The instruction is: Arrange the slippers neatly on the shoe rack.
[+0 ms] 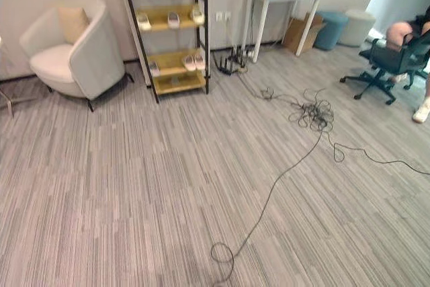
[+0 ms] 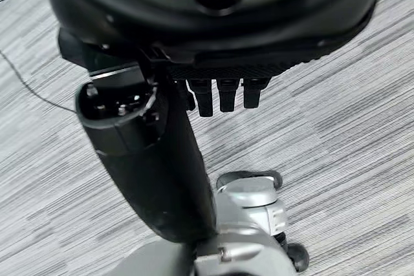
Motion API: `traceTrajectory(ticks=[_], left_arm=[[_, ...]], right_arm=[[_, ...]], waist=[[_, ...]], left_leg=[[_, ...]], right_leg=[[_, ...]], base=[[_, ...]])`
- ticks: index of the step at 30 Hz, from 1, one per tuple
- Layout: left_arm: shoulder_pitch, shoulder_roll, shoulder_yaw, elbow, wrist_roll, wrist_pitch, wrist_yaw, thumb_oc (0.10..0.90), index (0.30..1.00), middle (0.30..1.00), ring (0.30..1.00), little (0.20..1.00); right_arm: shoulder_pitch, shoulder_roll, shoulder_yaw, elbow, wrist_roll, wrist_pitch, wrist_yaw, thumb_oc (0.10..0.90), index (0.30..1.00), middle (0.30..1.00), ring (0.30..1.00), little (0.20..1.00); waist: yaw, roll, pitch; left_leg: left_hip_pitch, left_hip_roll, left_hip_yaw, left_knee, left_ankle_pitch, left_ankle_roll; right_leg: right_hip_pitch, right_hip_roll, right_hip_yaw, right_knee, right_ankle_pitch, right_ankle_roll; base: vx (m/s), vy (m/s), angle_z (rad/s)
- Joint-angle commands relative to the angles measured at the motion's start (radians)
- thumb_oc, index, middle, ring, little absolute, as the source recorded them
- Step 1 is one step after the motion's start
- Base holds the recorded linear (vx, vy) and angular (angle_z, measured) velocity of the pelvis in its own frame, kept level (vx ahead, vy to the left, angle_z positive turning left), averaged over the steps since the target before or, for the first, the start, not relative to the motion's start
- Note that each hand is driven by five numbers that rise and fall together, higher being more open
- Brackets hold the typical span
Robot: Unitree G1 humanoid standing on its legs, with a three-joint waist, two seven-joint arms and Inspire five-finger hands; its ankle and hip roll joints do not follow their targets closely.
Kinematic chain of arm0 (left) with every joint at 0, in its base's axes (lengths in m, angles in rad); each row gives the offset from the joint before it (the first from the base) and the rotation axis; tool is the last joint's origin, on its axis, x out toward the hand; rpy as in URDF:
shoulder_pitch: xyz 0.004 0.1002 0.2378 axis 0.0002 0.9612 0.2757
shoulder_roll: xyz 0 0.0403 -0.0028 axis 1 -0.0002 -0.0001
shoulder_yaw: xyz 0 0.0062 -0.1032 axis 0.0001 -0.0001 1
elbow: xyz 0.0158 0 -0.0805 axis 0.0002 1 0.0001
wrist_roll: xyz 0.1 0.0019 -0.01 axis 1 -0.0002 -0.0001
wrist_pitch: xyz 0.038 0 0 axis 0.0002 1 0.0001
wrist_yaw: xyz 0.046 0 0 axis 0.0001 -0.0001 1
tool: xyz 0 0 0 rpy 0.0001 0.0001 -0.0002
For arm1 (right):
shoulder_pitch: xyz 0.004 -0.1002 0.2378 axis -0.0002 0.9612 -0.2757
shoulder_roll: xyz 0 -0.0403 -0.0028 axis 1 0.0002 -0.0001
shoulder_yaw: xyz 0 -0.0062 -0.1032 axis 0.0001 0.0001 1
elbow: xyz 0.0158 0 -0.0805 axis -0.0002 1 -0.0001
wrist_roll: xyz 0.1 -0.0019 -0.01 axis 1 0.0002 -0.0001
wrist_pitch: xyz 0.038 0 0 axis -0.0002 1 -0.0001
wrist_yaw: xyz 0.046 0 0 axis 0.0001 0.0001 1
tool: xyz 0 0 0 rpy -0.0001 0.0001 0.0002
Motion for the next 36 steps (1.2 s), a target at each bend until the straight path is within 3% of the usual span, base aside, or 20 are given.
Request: traceTrajectory(ticks=[1, 2, 3, 6, 9, 10, 12, 13, 14, 16, 18, 19, 21, 24, 26, 31, 33, 34, 35, 36], left_arm=[[-0.008, -0.011, -0.027, -0.008, 0.010, -0.009, 0.012, 0.800, 0.900, 0.900, 0.900, 0.900], [-0.015, -0.015, -0.028, -0.011, 0.011, -0.009, 0.013, 0.800, 0.900, 0.900, 0.900, 0.900], [-0.002, -0.027, -0.030, -0.007, 0.018, -0.007, 0.012, 0.800, 0.900, 0.900, 0.900, 0.900], [0.002, -0.041, -0.051, 0.001, 0.030, -0.007, 0.015, 0.800, 0.900, 0.900, 0.900, 0.900], [0.005, -0.035, -0.049, 0.012, 0.039, -0.003, 0.012, 0.800, 0.900, 0.900, 0.900, 0.900], [0.021, -0.021, -0.031, 0.027, 0.065, 0.005, 0.015, 0.800, 0.900, 0.900, 0.900, 0.900], [0.028, -0.001, -0.027, 0.033, 0.099, 0.011, 0.020, 0.800, 0.900, 0.900, 0.900, 0.900], [0.016, 0.017, -0.033, 0.022, 0.107, 0.009, 0.021, 0.800, 0.900, 0.900, 0.900, 0.900], [0.016, 0.016, -0.033, 0.022, 0.107, 0.009, 0.021, 0.800, 0.900, 0.900, 0.900, 0.900], [-0.001, 0.027, -0.051, -0.003, 0.115, 0.010, 0.033, 0.800, 0.900, 0.900, 0.900, 0.900], [-0.029, 0.046, -0.056, -0.034, 0.088, 0.009, 0.041, 0.800, 0.900, 0.900, 0.900, 0.900], [-0.039, 0.051, -0.050, -0.045, 0.074, 0.006, 0.046, 0.800, 0.900, 0.900, 0.900, 0.900], [-0.063, 0.065, -0.032, -0.066, 0.035, -0.004, 0.061, 0.800, 0.900, 0.900, 0.900, 0.900], [-0.066, 0.061, -0.038, -0.075, 0.024, -0.014, 0.059, 0.800, 0.900, 0.900, 0.900, 0.900], [-0.085, 0.029, -0.079, -0.073, 0.087, -0.026, 0.056, 0.800, 0.900, 0.900, 0.900, 0.900], [-0.076, -0.014, -0.099, -0.012, 0.141, -0.019, 0.048, 0.800, 0.900, 0.900, 0.900, 0.900], [-0.027, -0.047, -0.098, 0.020, 0.162, -0.007, 0.028, 0.800, 0.900, 0.900, 0.900, 0.900], [-0.014, -0.052, -0.099, 0.029, 0.168, -0.001, 0.023, 0.800, 0.900, 0.900, 0.900, 0.900], [-0.013, -0.052, -0.099, 0.029, 0.168, -0.001, 0.023, 0.800, 0.900, 0.900, 0.900, 0.900], [-0.001, -0.059, -0.099, 0.028, 0.168, -0.001, 0.019, 0.800, 0.900, 0.900, 0.900, 0.900]], right_arm=[[0.017, -0.038, 0.031, -0.047, 0.026, -0.014, -0.020, 0.800, 0.900, 0.900, 0.900, 0.900], [0.016, -0.040, 0.031, -0.041, 0.025, -0.013, -0.027, 0.800, 0.900, 0.900, 0.900, 0.900], [0.015, -0.041, 0.026, -0.023, 0.027, -0.008, -0.030, 0.800, 0.900, 0.900, 0.900, 0.900], [0.012, -0.036, 0.050, 0.010, -0.007, -0.010, -0.038, 0.800, 0.900, 0.900, 0.900, 0.900], [0.007, -0.027, 0.085, 0.031, -0.076, -0.001, -0.037, 0.800, 0.900, 0.900, 0.900, 0.900], [0.008, -0.018, 0.110, 0.019, -0.137, 0.005, -0.024, 0.800, 0.900, 0.900, 0.900, 0.900], [0.020, -0.012, 0.115, 0.006, -0.157, 0.008, -0.016, 0.800, 0.900, 0.900, 0.900, 0.900], [0.018, -0.016, 0.125, -0.006, -0.170, 0.008, -0.009, 0.800, 0.900, 0.900, 0.900, 0.900], [0.018, -0.017, 0.125, -0.006, -0.170, 0.008, -0.009, 0.800, 0.900, 0.900, 0.900, 0.900], [0.006, -0.026, 0.131, -0.034, -0.182, 0.009, -0.012, 0.800, 0.900, 0.900, 0.900, 0.900], [0.001, -0.029, 0.137, -0.078, -0.181, 0.005, -0.016, 0.800, 0.900, 0.900, 0.900, 0.900], [0.002, -0.031, 0.140, -0.094, -0.183, 0.002, -0.017, 0.800, 0.900, 0.900, 0.900, 0.900], [0.009, -0.021, 0.149, -0.089, -0.184, -0.004, -0.015, 0.800, 0.900, 0.900, 0.900, 0.900], [0.009, -0.021, 0.150, -0.067, -0.186, -0.002, -0.012, 0.800, 0.900, 0.900, 0.900, 0.900], [0.022, -0.018, 0.127, -0.012, -0.182, 0.007, -0.010, 0.800, 0.900, 0.900, 0.900, 0.900], [0.025, -0.016, 0.087, 0.030, -0.167, 0.014, -0.014, 0.800, 0.900, 0.900, 0.900, 0.900], [0.035, -0.022, 0.077, 0.042, -0.158, 0.016, -0.006, 0.800, 0.900, 0.900, 0.900, 0.900], [0.031, -0.031, 0.074, 0.049, -0.158, 0.022, -0.004, 0.800, 0.900, 0.900, 0.900, 0.900], [0.031, -0.031, 0.074, 0.049, -0.158, 0.022, -0.004, 0.800, 0.900, 0.900, 0.900, 0.900], [0.034, -0.039, 0.076, 0.063, -0.160, 0.021, -0.003, 0.800, 0.900, 0.900, 0.900, 0.900]], waist=[[-0.018, -0.023, 0.024], [-0.019, -0.022, 0.023], [-0.006, -0.002, 0.011], [0.044, 0.015, 0.006], [0.077, 0.005, -0.003], [0.098, -0.012, -0.026], [0.102, -0.042, -0.048], [0.098, -0.055, -0.049], [0.099, -0.053, -0.051], [0.076, -0.049, -0.034], [0.047, -0.017, -0.008], [0.034, -0.004, 0.000], [0.010, 0.008, 0.017], [-0.013, 0.012, 0.032], [-0.072, 0.012, 0.041], [-0.116, 0.032, 0.024], [-0.134, 0.031, -0.010], [-0.132, 0.039, -0.019], [-0.133, 0.041, -0.019], [-0.130, 0.054, -0.022]], left_leg=[[0.026, 0.079, 0.054, 0.075, -0.037, 0.046], [0.001, 0.091, 0.096, 0.017, -0.061, 0.056], [0.001, 0.076, 0.135, -0.192, -0.097, 0.082], [-0.038, 0.051, 0.063, -0.557, 0.035, 0.057], [-0.057, 0.053, 0.021, -0.632, 0.073, 0.049], [-0.066, 0.037, 0.003, -0.592, 0.117, 0.055], [-0.066, 0.012, 0.015, -0.535, 0.104, 0.081], [-0.028, -0.014, 0.026, -0.522, 0.055, 0.117], [-0.030, -0.011, 0.026, -0.523, 0.056, 0.117], [0.045, -0.035, 0.040, -0.517, -0.005, 0.160], [0.135, -0.036, 0.033, -0.541, -0.044, 0.191], [0.176, -0.043, 0.020, -0.553, -0.061, 0.199], [0.260, -0.057, 0.000, -0.569, -0.100, 0.198], [0.311, -0.064, -0.009, -0.573, -0.126, 0.184], [0.448, -0.078, -0.059, -0.628, -0.190, 0.146], [0.539, -0.068, -0.105, -0.646, -0.246, 0.122], [0.569, -0.064, -0.133, -0.525, -0.259, 0.095], [0.554, -0.048, -0.128, -0.443, -0.217, 0.077], [0.553, -0.046, -0.128, -0.439, -0.220, 0.076], [0.513, -0.014, -0.127, -0.265, -0.105, 0.046]], right_leg=[[0.153, -0.010, 0.004, -0.146, 0.012, 0.088], [0.176, -0.009, -0.005, -0.169, -0.001, 0.091], [0.213, -0.008, -0.005, -0.202, -0.021, 0.111], [0.295, -0.004, -0.007, -0.235, -0.057, 0.140], [0.331, -0.010, 0.004, -0.232, -0.070, 0.153], [0.359, -0.026, 0.023, -0.209, -0.073, 0.173], [0.343, -0.060, 0.046, -0.113, 0.003, 0.203], [0.277, -0.096, 0.052, 0.069, 0.116, 0.241], [0.275, -0.093, 0.054, 0.068, 0.118, 0.241], [0.196, -0.146, 0.043, 0.274, 0.322, 0.251], [0.078, -0.157, 0.012, 0.433, 0.340, 0.228], [0.031, -0.153, -0.006, 0.445, 0.300, 0.215], [-0.067, -0.130, -0.067, 0.356, 0.182, 0.187], [-0.109, -0.104, -0.106, 0.205, 0.140, 0.187], [-0.186, -0.061, -0.083, -0.236, 0.209, 0.242], [-0.257, -0.062, -0.037, -0.283, 0.245, 0.265], [-0.212, -0.054, -0.003, -0.211, 0.281, 0.227], [-0.192, -0.041, -0.007, -0.195, 0.275, 0.211], [-0.192, -0.039, -0.008, -0.195, 0.274, 0.210], [-0.159, -0.013, -0.009, -0.174, 0.253, 0.176]], base=[[0.16, -0.033, 0.06], [0.39, 0.127, -0.01], [0.54, 0.204, 0.16], [0.47, 0.197, 0.14], [0.48, 0.150, -0.16], [0.77, 0.296, -0.38], [0.73, 0.350, -0.31], [0.46, 0.278, -0.20], [0.39, 0.293, -0.40], [0.37, 0.307, -0.18], [0.45, 0.330, 0.01], [0.46, 0.254, -0.04], [0.53, 0.154, 0.03], [0.48, 0.019, -0.10], [0.82, -0.073, 0.05], [0.57, -0.083, 0.66], [0.87, -0.266, 0.56], [0.68, -0.227, 0.36], [0.44, -0.222, 0.11], [0.36, -0.271, -0.03]])
